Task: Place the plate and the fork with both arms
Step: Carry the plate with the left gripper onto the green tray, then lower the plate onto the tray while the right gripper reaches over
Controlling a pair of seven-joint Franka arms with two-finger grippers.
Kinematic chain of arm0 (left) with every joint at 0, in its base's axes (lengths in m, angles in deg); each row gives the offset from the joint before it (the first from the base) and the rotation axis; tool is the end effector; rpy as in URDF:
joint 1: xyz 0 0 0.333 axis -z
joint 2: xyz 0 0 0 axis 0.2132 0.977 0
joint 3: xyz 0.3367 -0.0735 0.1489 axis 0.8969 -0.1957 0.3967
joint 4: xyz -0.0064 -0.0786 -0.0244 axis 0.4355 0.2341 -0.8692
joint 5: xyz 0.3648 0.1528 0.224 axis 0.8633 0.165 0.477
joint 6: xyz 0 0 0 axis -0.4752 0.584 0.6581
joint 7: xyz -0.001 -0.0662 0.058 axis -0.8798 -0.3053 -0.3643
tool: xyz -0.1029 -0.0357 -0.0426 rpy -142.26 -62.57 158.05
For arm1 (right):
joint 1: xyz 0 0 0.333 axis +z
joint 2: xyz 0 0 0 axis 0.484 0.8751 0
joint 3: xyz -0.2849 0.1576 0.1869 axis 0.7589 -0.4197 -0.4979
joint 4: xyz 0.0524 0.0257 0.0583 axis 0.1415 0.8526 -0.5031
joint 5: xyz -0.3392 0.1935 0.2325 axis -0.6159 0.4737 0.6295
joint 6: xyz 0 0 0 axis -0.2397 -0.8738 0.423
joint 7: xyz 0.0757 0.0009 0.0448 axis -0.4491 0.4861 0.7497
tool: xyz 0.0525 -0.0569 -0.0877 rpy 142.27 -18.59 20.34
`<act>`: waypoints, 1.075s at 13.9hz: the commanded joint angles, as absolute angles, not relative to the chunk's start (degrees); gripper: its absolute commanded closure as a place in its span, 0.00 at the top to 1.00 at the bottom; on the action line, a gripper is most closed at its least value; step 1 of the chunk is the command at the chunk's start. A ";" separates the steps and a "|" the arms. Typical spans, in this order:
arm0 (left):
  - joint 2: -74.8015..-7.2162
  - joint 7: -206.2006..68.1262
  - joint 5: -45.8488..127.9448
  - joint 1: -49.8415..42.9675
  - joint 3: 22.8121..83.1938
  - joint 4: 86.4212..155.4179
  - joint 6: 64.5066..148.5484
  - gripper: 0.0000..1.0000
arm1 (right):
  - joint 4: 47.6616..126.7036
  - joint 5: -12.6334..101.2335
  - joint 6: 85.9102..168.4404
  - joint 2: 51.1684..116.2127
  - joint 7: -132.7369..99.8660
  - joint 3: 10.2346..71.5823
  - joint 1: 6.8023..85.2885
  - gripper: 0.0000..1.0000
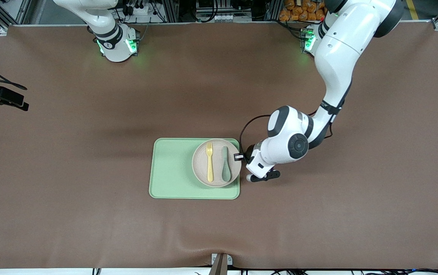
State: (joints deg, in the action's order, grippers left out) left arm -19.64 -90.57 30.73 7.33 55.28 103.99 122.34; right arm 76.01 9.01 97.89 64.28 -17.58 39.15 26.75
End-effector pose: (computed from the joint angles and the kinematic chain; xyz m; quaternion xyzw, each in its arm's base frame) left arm 0.6933 -0.4494 0.2169 0.9696 0.0894 -0.0889 0.2096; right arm 0.6317 -0.0601 0.6456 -0.9986 0.0171 0.0481 0.0161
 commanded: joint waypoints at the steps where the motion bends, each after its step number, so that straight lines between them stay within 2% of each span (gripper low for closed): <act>1: -16.63 -91.32 30.00 10.18 55.95 99.35 124.35 0.00 | 74.65 9.65 96.99 68.12 -16.90 38.71 27.18 1.00; 8: -11.88 -93.70 30.00 13.17 56.39 97.93 129.63 0.00 | 71.84 10.00 97.86 68.66 -16.90 38.54 34.83 1.00; 15: -11.17 -93.44 30.09 13.79 58.32 97.41 130.60 0.00 | 71.75 14.48 102.52 71.12 -26.55 38.54 40.80 1.00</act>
